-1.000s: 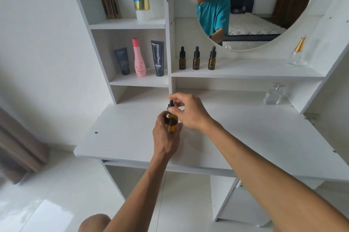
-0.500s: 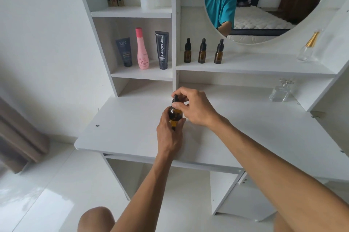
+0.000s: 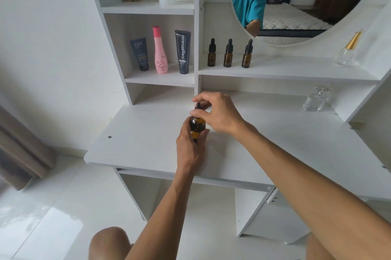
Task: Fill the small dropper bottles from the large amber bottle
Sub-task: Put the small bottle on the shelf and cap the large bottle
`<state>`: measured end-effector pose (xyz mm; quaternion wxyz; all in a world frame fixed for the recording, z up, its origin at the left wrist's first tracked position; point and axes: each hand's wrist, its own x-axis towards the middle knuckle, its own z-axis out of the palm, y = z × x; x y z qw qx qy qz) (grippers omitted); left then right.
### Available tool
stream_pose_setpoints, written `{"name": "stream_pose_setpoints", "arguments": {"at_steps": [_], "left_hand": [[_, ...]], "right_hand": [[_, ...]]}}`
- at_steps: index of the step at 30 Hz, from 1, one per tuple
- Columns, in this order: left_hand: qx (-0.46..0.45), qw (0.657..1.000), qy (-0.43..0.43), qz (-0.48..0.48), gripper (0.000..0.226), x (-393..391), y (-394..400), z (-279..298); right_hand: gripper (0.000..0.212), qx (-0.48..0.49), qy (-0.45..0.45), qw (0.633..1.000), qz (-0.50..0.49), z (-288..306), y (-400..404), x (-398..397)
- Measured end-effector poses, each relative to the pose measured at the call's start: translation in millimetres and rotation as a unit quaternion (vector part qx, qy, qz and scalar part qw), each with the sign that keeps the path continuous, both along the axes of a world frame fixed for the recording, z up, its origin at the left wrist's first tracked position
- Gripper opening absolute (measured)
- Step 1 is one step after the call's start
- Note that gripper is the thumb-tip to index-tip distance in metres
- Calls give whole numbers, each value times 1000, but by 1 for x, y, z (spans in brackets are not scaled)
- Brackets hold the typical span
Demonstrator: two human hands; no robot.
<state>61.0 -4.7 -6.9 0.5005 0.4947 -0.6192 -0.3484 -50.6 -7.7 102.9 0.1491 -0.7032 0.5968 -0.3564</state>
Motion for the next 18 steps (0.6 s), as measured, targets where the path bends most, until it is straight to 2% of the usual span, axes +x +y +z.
{"name": "stream_pose_setpoints", "arguments": {"at_steps": [2, 7, 10, 14, 18], "left_hand": [[-2, 1000, 1, 0, 45, 0, -1, -1], [-7, 1000, -3, 4, 43, 0, -2, -2], [1, 1000, -2, 2, 47, 0, -2, -2], [-3, 1000, -3, 4, 45, 0, -1, -2], [-1, 1000, -5, 4, 46, 0, -2, -2]], "right_hand": [[41, 6, -14, 1000, 7, 1, 0, -2], [30, 17, -49, 999, 9, 0, -1, -5], [36, 6, -44, 999, -14, -1, 0, -5], [35, 32, -69, 997, 17, 4, 1, -6], [30, 15, -40, 999, -1, 2, -1, -3]]}}
